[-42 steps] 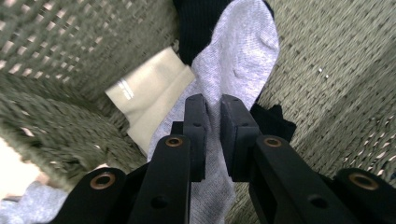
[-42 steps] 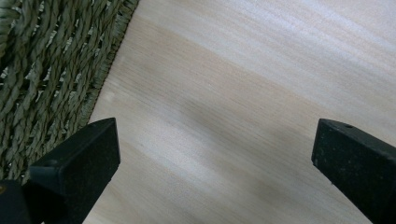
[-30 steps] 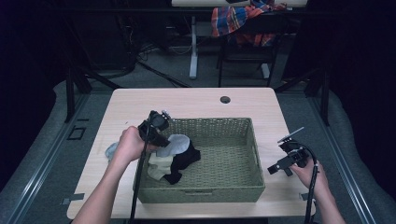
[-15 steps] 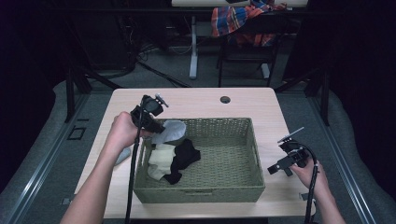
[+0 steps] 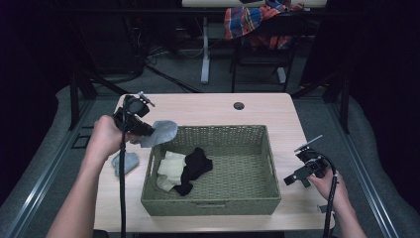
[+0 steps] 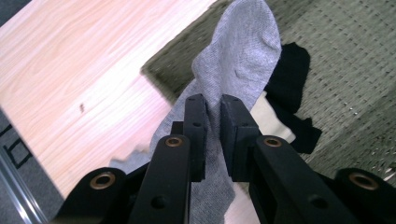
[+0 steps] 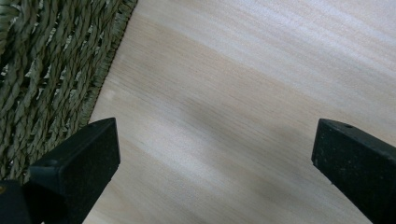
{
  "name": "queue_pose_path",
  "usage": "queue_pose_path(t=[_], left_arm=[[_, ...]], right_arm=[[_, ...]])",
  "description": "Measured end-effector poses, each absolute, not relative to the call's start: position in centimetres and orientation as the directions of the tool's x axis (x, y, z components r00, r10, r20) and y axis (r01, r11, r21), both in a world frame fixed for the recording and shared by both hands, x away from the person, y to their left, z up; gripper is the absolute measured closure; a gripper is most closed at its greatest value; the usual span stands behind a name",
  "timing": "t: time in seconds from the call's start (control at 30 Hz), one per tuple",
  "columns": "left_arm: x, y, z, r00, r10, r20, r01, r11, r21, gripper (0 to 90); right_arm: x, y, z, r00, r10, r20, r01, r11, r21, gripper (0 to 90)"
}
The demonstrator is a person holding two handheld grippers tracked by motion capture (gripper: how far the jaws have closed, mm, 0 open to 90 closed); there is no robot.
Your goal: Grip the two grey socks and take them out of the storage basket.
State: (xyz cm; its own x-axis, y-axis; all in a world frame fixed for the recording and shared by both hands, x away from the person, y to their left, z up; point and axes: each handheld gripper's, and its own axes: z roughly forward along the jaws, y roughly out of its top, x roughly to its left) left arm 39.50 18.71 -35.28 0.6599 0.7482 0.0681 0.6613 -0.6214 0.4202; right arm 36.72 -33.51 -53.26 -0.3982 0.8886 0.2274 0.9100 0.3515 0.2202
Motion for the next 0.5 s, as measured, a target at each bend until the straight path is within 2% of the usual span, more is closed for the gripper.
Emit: queue_pose_path(t=[0.27,0.5], left_arm=[[38.7,22.0,-34.7,0.603,0.795,0.067,0.694,-0.564,0.448,81.8],[38.1,25.0,-36.1,0.557,0.830,0.033,0.734,-0.510,0.448,81.8]], right_arm=[[36.7,-33.5,-53.3,-0.402,0.887,0.229,0.909,0.356,0.216,0.7],[36.9,-33.6,-53.1,-0.419,0.879,0.229,0.904,0.380,0.195,0.7]])
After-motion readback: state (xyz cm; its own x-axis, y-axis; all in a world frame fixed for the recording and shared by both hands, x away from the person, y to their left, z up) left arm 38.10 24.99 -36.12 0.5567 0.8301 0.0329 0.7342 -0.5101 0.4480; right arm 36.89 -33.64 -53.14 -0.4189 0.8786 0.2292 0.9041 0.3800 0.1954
